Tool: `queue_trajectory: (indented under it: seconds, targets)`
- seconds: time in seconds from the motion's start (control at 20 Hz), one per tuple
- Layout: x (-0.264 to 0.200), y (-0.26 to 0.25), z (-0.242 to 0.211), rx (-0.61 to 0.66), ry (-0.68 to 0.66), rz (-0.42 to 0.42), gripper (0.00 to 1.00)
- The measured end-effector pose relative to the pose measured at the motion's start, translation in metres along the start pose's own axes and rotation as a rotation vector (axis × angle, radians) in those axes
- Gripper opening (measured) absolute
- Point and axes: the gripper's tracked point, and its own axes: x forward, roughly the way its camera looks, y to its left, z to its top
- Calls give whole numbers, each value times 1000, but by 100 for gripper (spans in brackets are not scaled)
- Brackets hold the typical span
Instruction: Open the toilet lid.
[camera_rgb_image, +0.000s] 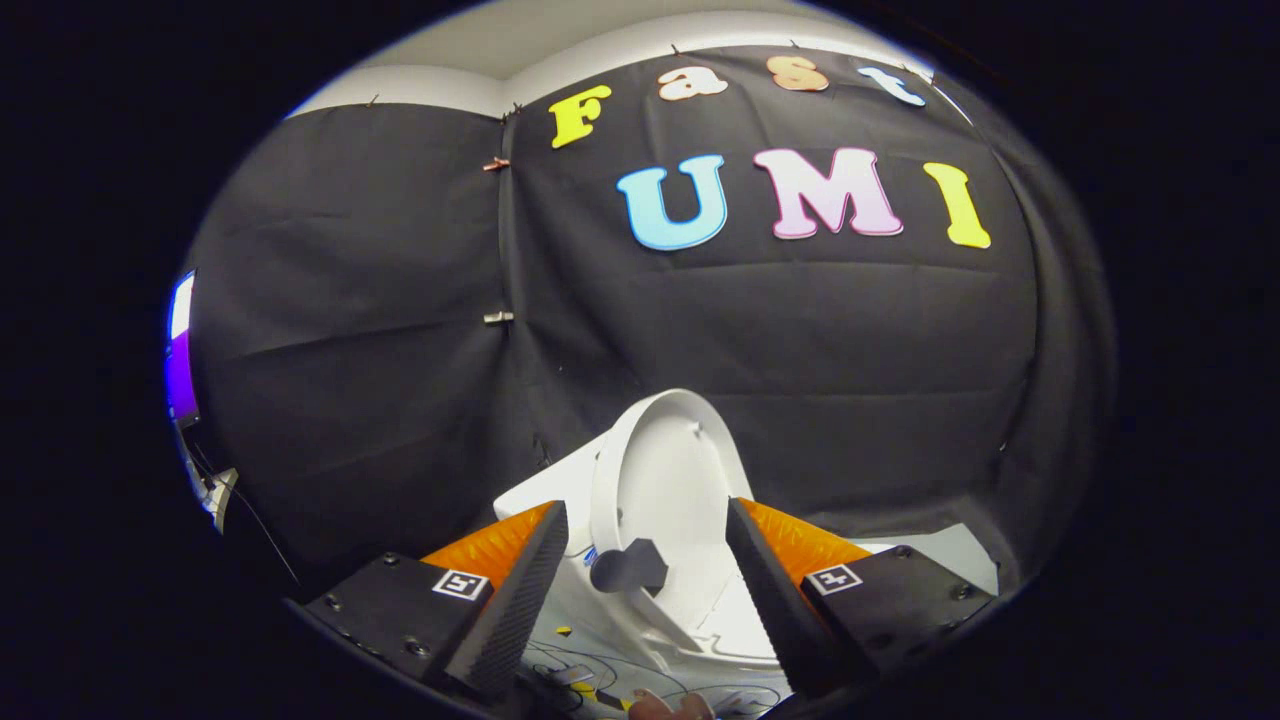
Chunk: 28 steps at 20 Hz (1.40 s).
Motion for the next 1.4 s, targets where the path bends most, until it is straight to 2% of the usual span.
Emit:
queue_trajectory:
  seconds: [0.45, 0.7, 1.15, 1.4]
  targets:
    - [-97, -75, 105, -52, -224, -130, 99]
    - [-154, -108, 141, -59, -336, -198, 98]
    - [-207, -144, 159, -92, -386, -263, 98]
    - [-212, -149, 157, -85, -378, -268, 98]
